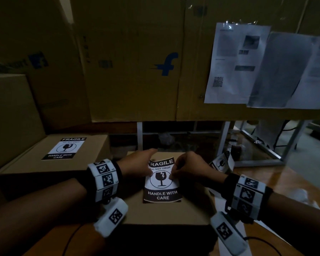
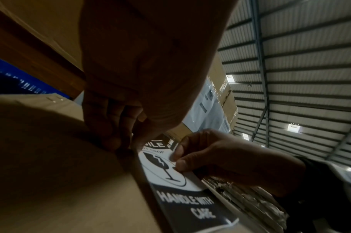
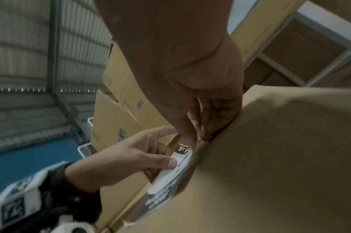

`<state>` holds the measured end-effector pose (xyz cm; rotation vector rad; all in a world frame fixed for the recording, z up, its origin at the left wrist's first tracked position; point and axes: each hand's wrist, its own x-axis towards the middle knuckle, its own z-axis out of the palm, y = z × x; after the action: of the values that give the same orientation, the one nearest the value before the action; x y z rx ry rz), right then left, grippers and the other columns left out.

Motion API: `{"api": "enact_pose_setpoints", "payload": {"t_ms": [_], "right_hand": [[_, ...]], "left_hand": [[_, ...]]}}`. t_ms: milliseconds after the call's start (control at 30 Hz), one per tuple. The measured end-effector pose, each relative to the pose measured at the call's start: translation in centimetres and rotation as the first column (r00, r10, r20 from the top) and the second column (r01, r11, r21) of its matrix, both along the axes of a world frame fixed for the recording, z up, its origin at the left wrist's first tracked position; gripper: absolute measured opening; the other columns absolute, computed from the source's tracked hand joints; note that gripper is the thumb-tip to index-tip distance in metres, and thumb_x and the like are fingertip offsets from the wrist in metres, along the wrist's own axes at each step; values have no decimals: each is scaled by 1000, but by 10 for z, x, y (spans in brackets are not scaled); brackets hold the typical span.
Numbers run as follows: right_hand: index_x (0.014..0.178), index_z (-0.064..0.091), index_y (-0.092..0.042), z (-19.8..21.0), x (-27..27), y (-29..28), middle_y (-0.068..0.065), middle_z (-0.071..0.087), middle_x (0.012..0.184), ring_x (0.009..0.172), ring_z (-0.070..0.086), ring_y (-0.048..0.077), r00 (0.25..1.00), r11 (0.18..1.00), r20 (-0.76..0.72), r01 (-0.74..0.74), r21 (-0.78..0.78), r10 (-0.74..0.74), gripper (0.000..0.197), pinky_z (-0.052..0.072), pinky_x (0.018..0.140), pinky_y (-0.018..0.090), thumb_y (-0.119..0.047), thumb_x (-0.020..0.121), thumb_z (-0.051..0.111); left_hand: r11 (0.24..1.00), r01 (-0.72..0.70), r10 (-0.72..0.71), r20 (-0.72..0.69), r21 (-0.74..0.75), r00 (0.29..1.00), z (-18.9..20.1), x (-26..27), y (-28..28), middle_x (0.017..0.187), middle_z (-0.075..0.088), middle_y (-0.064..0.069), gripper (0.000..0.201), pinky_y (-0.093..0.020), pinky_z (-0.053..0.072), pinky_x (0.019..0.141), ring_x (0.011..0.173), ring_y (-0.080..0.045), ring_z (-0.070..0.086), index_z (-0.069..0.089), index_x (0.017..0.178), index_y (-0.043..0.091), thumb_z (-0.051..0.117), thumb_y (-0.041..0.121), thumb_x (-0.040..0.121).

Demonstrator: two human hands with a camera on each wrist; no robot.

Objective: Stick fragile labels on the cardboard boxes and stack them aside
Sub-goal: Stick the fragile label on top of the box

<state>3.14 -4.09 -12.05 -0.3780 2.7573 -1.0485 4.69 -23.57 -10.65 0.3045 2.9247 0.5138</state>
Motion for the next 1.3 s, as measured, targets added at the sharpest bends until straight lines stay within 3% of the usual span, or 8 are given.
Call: {"api": "enact_pose_setpoints", "payload": {"t_ms": [333, 500, 700, 800, 867, 1033, 1200, 1300], "right_hand": [[87, 74, -13, 2, 3, -8, 4, 72, 97, 91, 65, 18, 979, 948, -197, 10, 318, 56, 34, 51, 75, 29, -33, 64, 89], [104, 67, -19, 7, 6, -1, 3, 66, 110, 101, 60, 20, 982, 900, -183, 38, 434, 47, 53, 51, 80, 33, -54, 68, 82], [124, 63, -16, 14, 24, 5, 8, 60, 129, 115, 58, 22, 965, 861, -177, -82, 502, 195, 38, 46, 93, 31, -37, 92, 63], [137, 51, -16, 7, 46, 5, 7, 52, 141, 125, 51, 26, 931, 838, -125, -243, 488, 343, 43, 42, 101, 34, -33, 98, 55], [139, 44, -19, -11, 57, 5, 6, 46, 143, 127, 46, 30, 906, 788, -128, -272, 552, 402, 42, 45, 97, 40, -36, 100, 48], [156, 15, -19, -36, 74, 10, 3, 9, 165, 150, 9, 24, 927, 788, -146, -201, 581, 345, 57, 18, 120, 40, -44, 105, 20], [156, 14, -18, -23, 73, 13, 4, 9, 164, 151, 6, 23, 929, 780, -67, -266, 566, 365, 57, 15, 119, 41, -41, 105, 28], [146, 38, -13, 0, 62, 17, 9, 36, 152, 139, 34, 26, 913, 772, 52, -372, 515, 405, 52, 34, 111, 45, -39, 101, 47]], "left_hand": [[978, 45, -73, -131, -204, 989, -4, 1, 3, 132, 59, -4, 45, -34, 48, 95, 118, -23, 55, 51, 127, 17, 69, 24, 86], [956, 18, -92, -240, -292, 966, -7, 7, 5, 125, 54, -10, 58, -40, 49, 88, 113, -29, 55, 41, 132, 18, 72, 28, 84], [910, 261, -341, -224, -321, 913, -13, 23, -4, 116, 53, -7, 25, -37, 47, 86, 107, -25, 53, 58, 116, 15, 53, 30, 97], [856, 357, -403, -51, -375, 914, -28, 39, -11, 140, 43, -16, 53, -41, 41, 103, 129, -32, 44, 44, 137, 7, 39, 45, 101], [841, 331, -336, 66, -428, 939, -35, 52, -14, 162, 9, -17, 75, -41, 21, 119, 149, -29, 13, 13, 154, 6, 23, 57, 100], [866, 305, -268, 147, -397, 952, -39, 65, -24, 161, -20, -5, 127, -38, 0, 122, 149, -17, -14, -18, 153, 15, -22, 90, 51], [894, 271, -256, 89, -358, 963, -41, 69, -22, 162, -19, -5, 112, -36, -2, 121, 149, -15, -13, -14, 154, 15, -8, 83, 65], [916, 247, -245, 47, -316, 968, -45, 74, -23, 162, -18, -3, 109, -33, -6, 119, 148, -13, -16, -13, 154, 16, -6, 82, 69]]}}
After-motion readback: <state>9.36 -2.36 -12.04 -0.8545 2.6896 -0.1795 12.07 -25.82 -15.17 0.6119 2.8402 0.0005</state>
